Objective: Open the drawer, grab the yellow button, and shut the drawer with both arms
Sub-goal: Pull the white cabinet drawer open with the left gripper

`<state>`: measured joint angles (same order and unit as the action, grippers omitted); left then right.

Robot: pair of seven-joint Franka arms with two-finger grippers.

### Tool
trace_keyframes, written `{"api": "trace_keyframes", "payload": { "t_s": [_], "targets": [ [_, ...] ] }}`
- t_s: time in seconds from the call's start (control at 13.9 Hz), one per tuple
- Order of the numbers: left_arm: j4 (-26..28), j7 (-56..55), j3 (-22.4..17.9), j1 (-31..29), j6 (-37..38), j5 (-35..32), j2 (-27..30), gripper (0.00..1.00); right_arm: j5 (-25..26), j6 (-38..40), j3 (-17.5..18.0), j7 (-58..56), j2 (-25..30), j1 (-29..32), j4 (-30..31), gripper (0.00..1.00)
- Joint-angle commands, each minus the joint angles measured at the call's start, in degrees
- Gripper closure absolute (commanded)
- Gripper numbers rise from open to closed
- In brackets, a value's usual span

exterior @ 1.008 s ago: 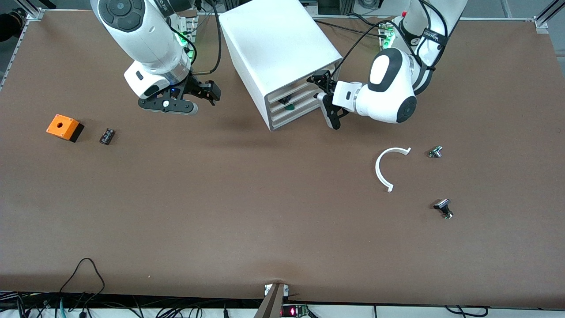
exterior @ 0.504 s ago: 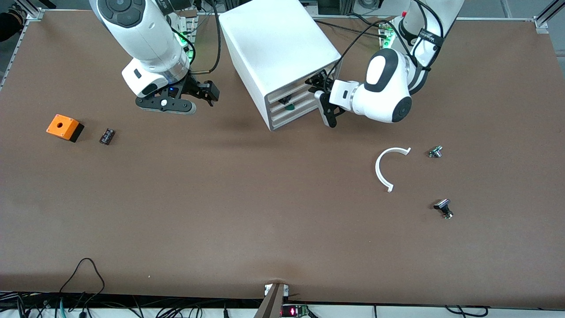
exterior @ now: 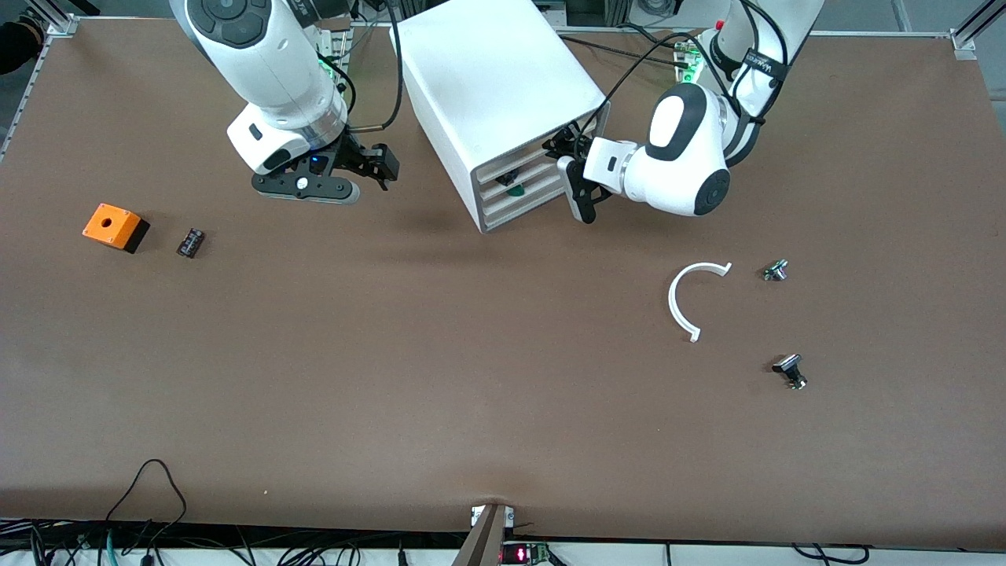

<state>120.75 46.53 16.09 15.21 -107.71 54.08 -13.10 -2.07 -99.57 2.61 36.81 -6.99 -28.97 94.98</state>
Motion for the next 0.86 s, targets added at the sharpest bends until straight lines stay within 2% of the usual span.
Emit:
{"api": "trace_keyframes", "payload": {
  "t_s": [0.0,0.14,0.43,0.65,0.79],
  "targets": [
    [-2.71,0.14,-0.01,-0.89,-0.13,-1.86,-0.43,1.00,0.84,1.04,-0.41,1.07,-4.51,-1.70,-6.29,0.00],
    [-5.60,0.14,-0.45,-1.85,-0.22,-4.93,-2.18,1.00,0.75,0.87,-0.41,1.16,-5.40,-2.49,-6.74,0.00],
    [-15.09,-0.38,-0.45,-3.87,0.91,-11.53,-9.48,1.00,0.84,-0.09,-0.41,6.06,-7.24,-3.81,-7.09,0.00],
    [-18.09,0.23,-0.54,-6.85,1.80,-12.59,-12.64,1.00,1.72,-1.24,-0.41,14.57,-9.61,-5.48,-10.50,0.00],
    [-18.62,0.14,-0.54,-8.35,1.80,-12.59,-12.74,1.00,1.72,-1.24,-0.41,21.69,-11.80,-6.18,-13.49,0.00]
  ]
}}
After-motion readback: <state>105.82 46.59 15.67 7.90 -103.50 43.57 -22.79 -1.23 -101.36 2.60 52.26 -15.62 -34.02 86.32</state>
